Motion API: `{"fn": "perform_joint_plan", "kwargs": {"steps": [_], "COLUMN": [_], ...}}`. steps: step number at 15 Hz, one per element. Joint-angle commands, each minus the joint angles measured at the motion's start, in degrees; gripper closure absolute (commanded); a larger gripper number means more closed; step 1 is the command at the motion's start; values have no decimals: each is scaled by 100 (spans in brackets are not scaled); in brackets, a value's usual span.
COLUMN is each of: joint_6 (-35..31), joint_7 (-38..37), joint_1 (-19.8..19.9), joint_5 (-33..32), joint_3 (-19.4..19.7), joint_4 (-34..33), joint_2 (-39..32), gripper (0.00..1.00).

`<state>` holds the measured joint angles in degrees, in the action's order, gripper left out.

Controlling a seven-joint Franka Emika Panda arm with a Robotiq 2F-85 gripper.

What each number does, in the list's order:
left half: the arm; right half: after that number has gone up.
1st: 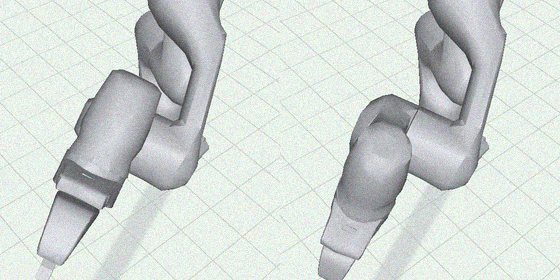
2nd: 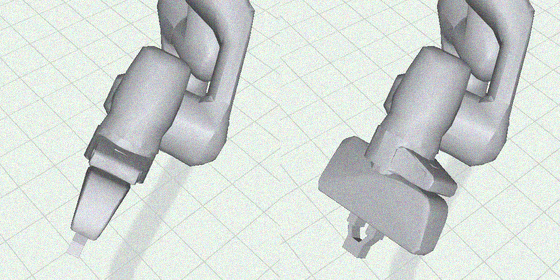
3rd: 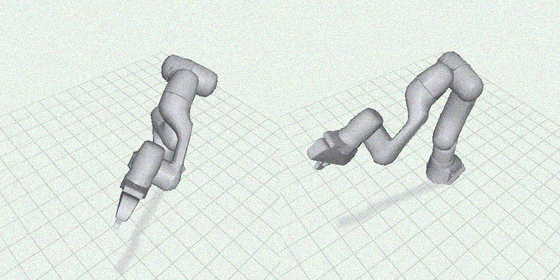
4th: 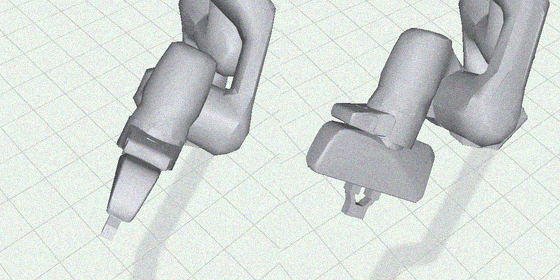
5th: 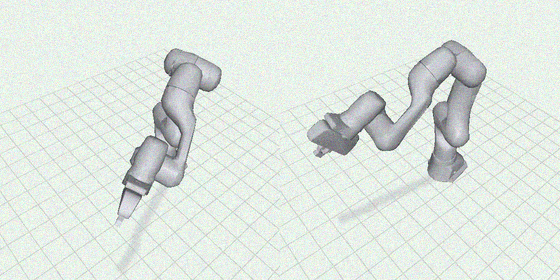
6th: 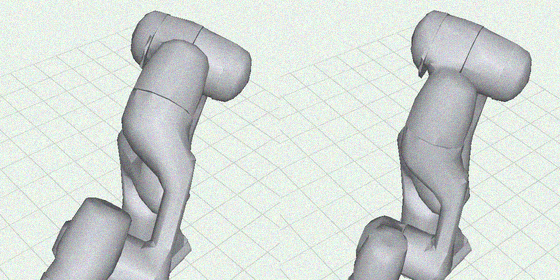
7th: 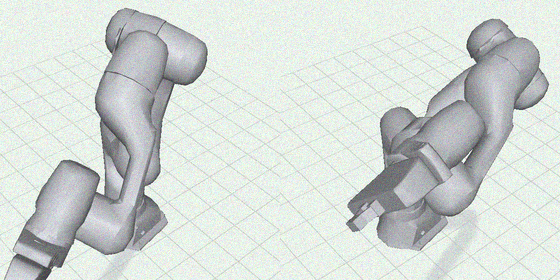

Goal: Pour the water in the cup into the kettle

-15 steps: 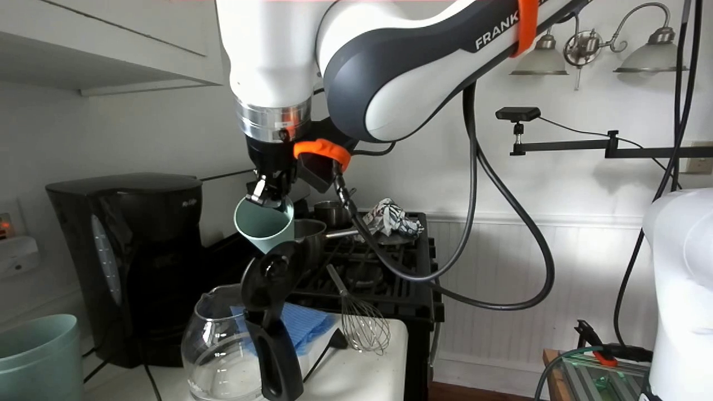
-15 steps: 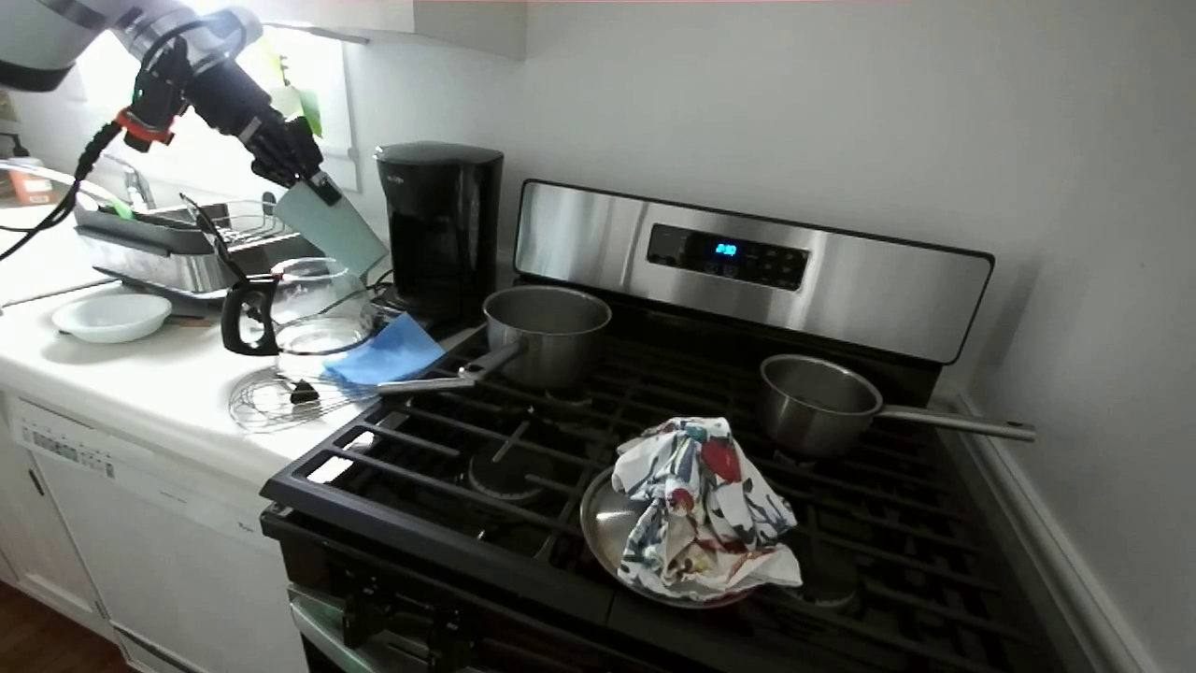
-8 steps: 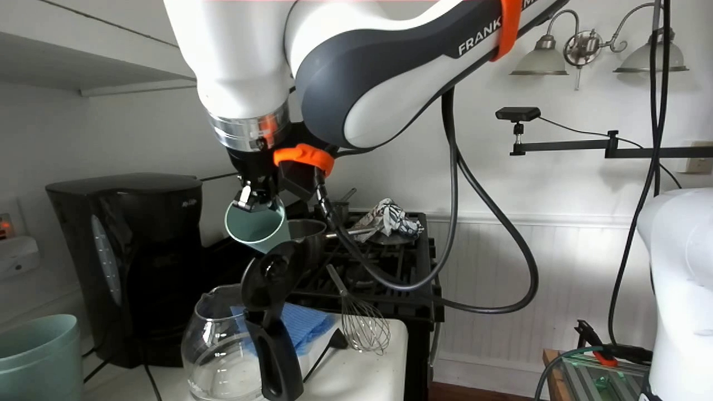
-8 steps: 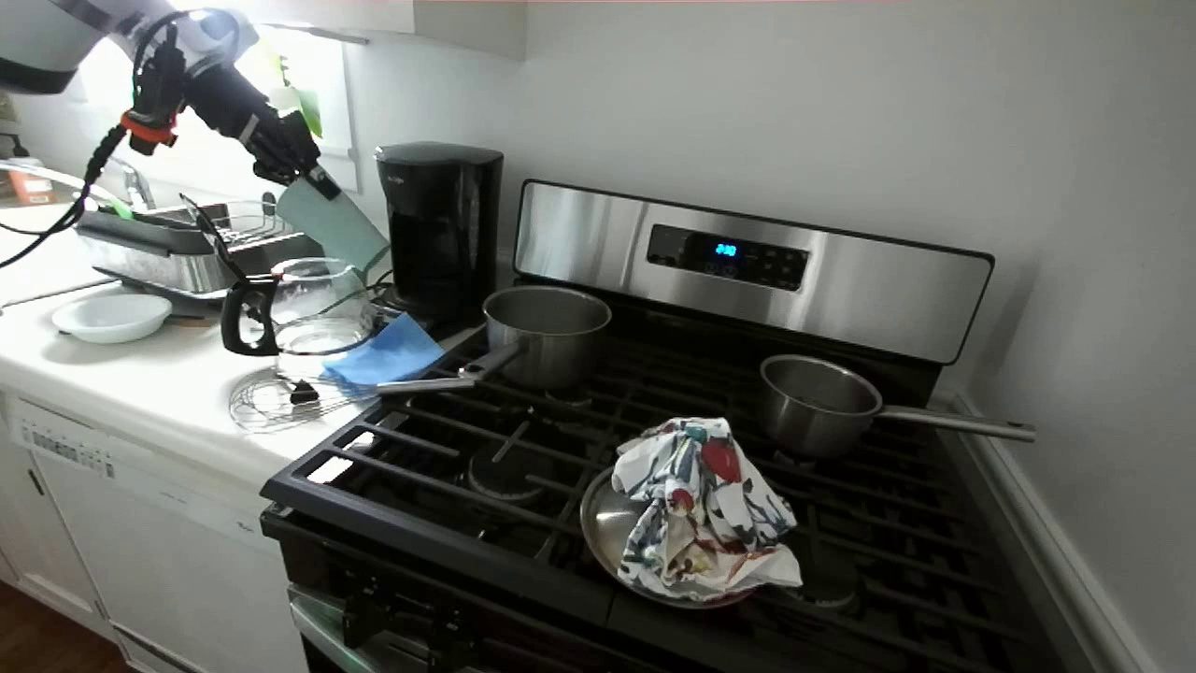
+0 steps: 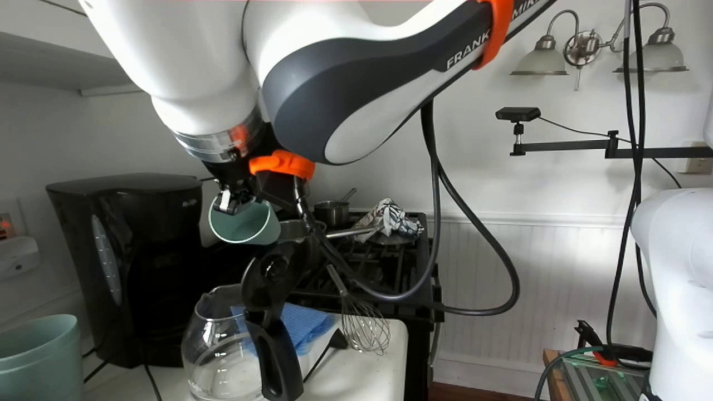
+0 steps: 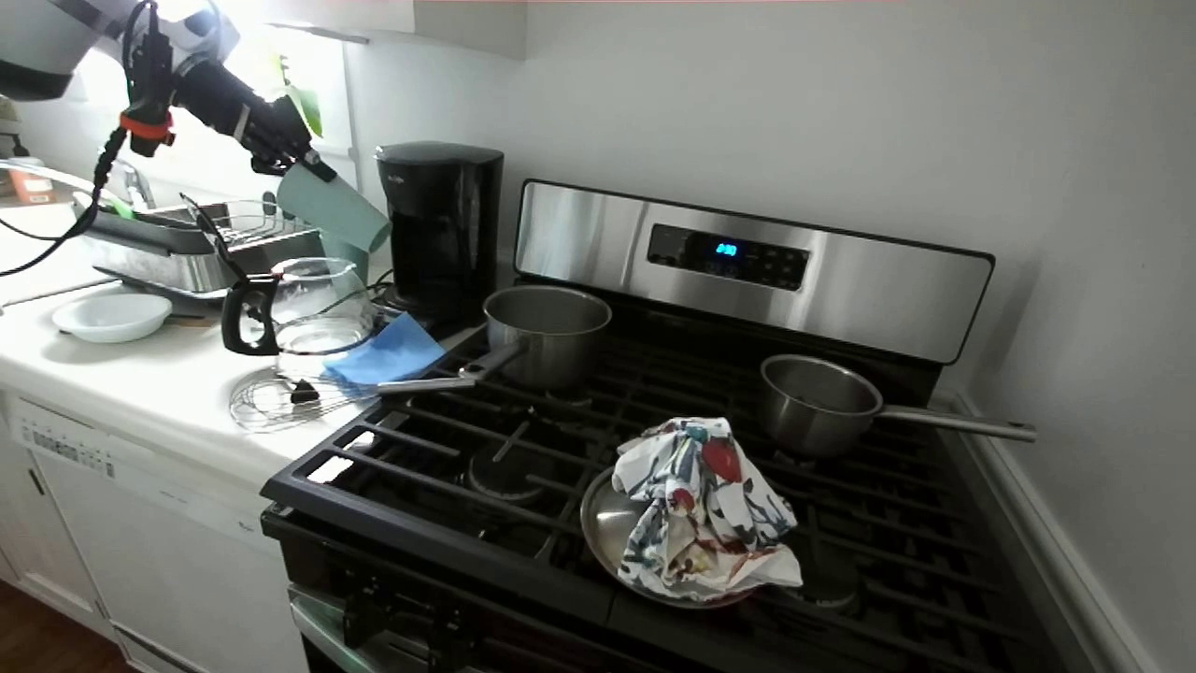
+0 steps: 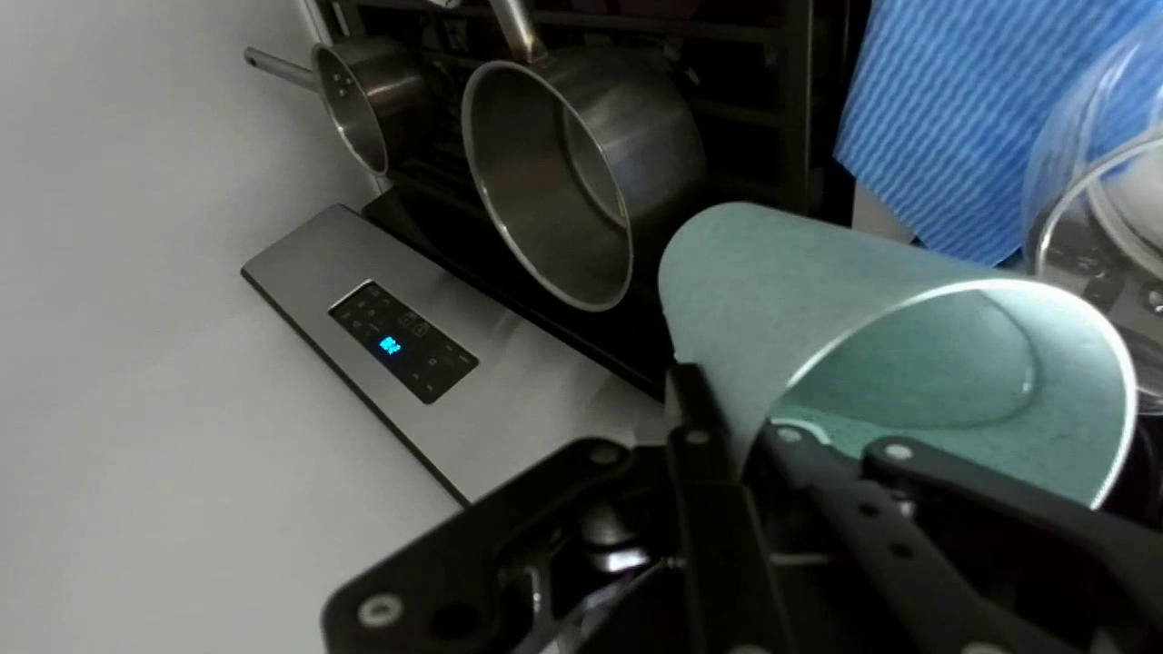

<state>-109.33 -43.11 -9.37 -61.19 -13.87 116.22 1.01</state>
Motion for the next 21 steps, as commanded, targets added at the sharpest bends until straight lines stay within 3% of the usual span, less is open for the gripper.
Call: {"fn": "perform_joint_plan", "kwargs": {"steps": [1, 21], "joint_6": [444, 906], "joint_7": [-147, -202], "joint_1": [-192, -393], "joint_5": [-464, -1178], "joint_3": [-9, 15], "joint_4": [-252, -415], "joint_2": [-233, -542], "gripper": [99, 99]}}
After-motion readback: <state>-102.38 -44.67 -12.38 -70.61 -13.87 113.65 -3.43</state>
